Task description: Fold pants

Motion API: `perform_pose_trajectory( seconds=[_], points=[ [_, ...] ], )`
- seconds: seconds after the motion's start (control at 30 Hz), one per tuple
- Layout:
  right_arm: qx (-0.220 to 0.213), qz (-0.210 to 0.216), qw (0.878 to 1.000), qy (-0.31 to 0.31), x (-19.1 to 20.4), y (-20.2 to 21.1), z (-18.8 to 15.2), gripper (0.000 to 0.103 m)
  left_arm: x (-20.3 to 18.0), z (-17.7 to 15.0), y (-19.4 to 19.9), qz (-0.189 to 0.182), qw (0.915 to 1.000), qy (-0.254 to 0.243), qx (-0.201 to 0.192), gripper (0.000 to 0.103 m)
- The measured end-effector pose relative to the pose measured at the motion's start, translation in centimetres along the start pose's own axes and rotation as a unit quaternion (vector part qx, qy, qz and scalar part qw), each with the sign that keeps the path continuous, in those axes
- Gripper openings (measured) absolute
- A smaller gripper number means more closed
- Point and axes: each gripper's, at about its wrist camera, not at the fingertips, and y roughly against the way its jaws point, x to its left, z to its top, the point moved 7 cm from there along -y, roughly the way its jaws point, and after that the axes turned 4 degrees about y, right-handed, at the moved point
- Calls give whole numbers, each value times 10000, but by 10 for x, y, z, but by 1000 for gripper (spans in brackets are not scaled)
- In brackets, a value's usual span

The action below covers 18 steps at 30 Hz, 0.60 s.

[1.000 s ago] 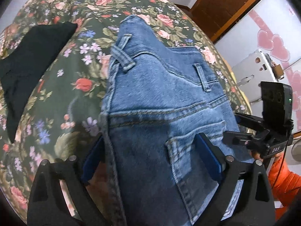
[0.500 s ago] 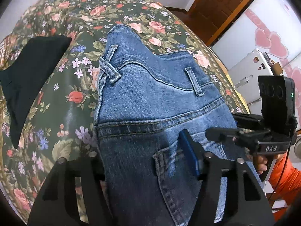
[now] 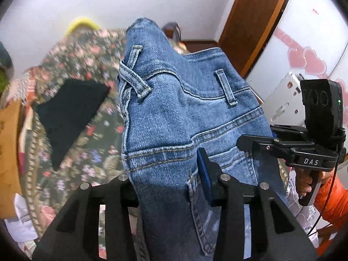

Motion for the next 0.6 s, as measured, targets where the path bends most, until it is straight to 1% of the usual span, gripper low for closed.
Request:
perform_pose_trajectory(
  seconds=[0.03, 0.17, 0.33, 0.47, 0.6],
  points=[
    [-81, -30, 9999, 70, 6, 2, 7, 18, 1, 3, 11, 65, 9999, -18, -129, 41],
    [-296, -44, 9988, 385, 33, 7, 31, 18, 11, 16, 53, 269, 9978, -25, -602, 40],
    [-500, -23, 9959, 756, 66, 2, 64, 17, 32, 37, 89, 584, 9929, 11, -1037, 39],
    [-604, 1, 9918, 1122, 94, -9, 98, 17, 65, 60, 112, 762, 9879, 190, -1334, 39],
    [-647, 22, 9891, 1325, 110, -32, 130, 17, 101, 80, 122, 946, 9827, 318, -1561, 39]
  ],
)
